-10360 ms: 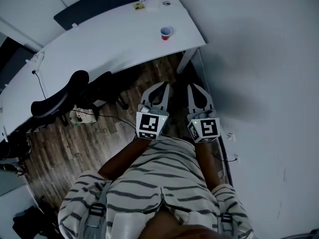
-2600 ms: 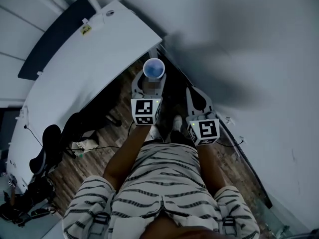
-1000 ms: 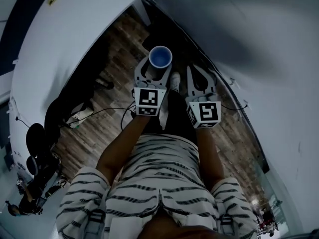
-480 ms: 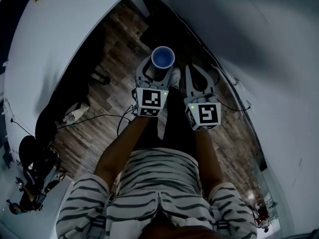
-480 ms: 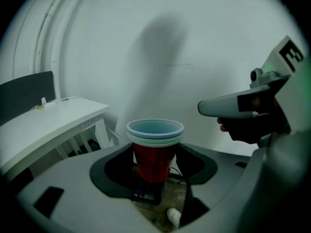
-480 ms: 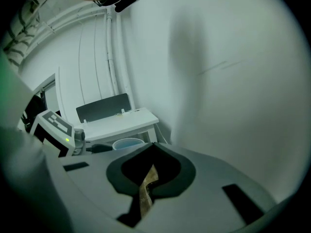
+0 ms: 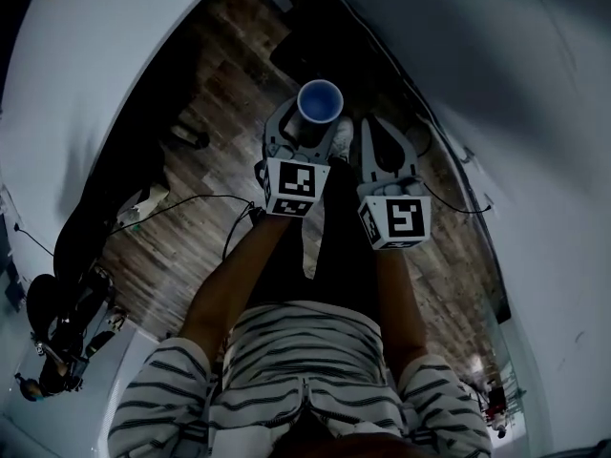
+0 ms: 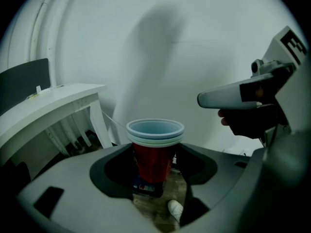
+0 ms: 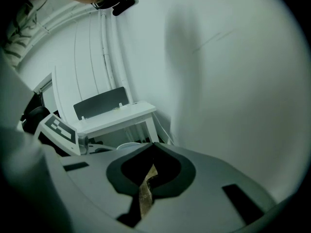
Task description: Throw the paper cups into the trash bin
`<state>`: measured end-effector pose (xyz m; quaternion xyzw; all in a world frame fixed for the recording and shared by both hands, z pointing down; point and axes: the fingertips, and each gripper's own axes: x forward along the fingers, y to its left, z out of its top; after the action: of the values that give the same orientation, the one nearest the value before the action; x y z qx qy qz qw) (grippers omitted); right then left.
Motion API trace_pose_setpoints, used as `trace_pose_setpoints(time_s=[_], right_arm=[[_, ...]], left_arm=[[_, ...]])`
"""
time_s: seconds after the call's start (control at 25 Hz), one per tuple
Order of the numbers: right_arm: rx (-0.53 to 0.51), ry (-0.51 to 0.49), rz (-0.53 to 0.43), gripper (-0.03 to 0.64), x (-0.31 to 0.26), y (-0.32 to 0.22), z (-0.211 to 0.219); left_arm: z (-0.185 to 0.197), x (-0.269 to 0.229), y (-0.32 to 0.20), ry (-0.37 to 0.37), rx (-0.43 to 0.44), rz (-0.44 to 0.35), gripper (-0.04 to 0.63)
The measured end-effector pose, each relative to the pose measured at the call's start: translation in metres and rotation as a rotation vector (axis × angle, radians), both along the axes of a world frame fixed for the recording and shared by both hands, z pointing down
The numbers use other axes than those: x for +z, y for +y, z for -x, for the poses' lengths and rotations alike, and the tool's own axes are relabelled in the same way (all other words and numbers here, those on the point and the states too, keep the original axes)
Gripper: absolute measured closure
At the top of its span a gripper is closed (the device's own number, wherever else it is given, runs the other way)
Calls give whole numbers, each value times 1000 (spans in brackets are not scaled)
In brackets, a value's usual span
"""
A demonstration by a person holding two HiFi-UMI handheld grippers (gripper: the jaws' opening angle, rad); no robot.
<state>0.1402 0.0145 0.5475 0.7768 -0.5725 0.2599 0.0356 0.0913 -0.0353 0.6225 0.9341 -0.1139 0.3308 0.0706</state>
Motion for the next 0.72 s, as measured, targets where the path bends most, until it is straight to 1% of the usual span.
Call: trace_pose_setpoints(time_s=[0.12, 0.28, 0.72], right_arm=[[-1, -10, 5, 607, 13, -2, 2], [7, -28, 17, 607, 28, 1, 3], [33, -48, 51, 607, 71, 11, 0]], left_arm=[[2, 21, -1, -42, 15, 9, 304], [3, 44, 0, -73, 33, 16, 304], [-3, 89, 8, -121, 41, 40, 304]])
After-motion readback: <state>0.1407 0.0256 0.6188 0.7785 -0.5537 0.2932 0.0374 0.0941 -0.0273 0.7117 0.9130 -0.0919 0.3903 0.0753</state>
